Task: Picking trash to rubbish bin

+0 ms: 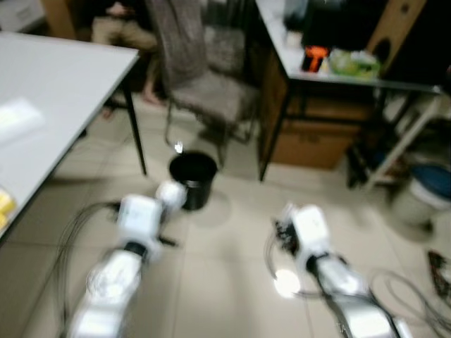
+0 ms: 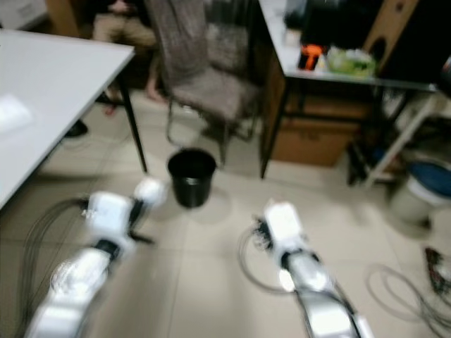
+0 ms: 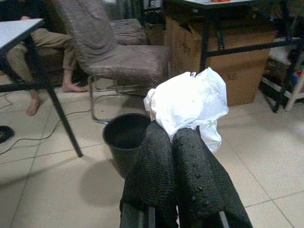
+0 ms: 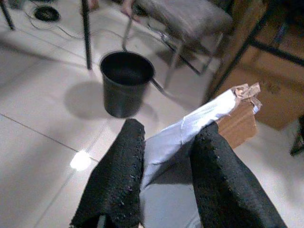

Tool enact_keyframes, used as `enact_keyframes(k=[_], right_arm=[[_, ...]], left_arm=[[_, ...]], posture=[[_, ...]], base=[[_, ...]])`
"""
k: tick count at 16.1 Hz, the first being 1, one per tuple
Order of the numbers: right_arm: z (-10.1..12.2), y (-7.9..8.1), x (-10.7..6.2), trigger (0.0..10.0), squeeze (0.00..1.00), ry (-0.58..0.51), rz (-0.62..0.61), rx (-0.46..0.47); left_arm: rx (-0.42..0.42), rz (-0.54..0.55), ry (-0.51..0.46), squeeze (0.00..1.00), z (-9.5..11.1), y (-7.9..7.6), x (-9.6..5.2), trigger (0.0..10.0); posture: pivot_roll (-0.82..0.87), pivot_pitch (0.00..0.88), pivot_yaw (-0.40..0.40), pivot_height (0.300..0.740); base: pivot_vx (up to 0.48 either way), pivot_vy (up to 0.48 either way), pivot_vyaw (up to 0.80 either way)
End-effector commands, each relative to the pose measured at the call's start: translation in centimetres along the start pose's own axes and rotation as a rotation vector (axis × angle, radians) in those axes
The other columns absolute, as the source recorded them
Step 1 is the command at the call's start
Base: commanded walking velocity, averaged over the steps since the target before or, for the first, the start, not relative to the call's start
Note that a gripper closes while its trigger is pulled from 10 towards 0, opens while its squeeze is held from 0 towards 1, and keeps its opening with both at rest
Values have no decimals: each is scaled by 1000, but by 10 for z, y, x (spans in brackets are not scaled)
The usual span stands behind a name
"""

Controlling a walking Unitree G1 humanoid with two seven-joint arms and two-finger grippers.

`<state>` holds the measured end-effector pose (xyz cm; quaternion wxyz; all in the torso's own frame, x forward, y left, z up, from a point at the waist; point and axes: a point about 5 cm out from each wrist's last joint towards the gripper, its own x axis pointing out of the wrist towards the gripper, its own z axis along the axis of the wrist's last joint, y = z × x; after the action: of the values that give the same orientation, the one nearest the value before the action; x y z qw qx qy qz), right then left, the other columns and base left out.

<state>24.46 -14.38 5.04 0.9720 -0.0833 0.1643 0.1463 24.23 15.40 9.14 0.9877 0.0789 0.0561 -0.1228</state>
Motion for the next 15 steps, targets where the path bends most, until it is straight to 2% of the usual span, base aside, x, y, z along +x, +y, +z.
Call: enact_keyframes(k=[1,7,15], right_arm=[[6,5,3,10000,0,-36,19,-6],[5,6,8,10000,0,-33,19,27],[4,8,9,10000,0,-36,35,16]], left_arm=[[23,21,4,0,-1,8,-1,10000],[21,19,6,0,-2,8,-1,10000],[18,18,10,0,-3,8,-1,10000]], posture=[[55,35,-79,740],[60,44,-76,740],[60,46,-74,740]], base=[[356,0,0],[402,0,0],[437,0,0]])
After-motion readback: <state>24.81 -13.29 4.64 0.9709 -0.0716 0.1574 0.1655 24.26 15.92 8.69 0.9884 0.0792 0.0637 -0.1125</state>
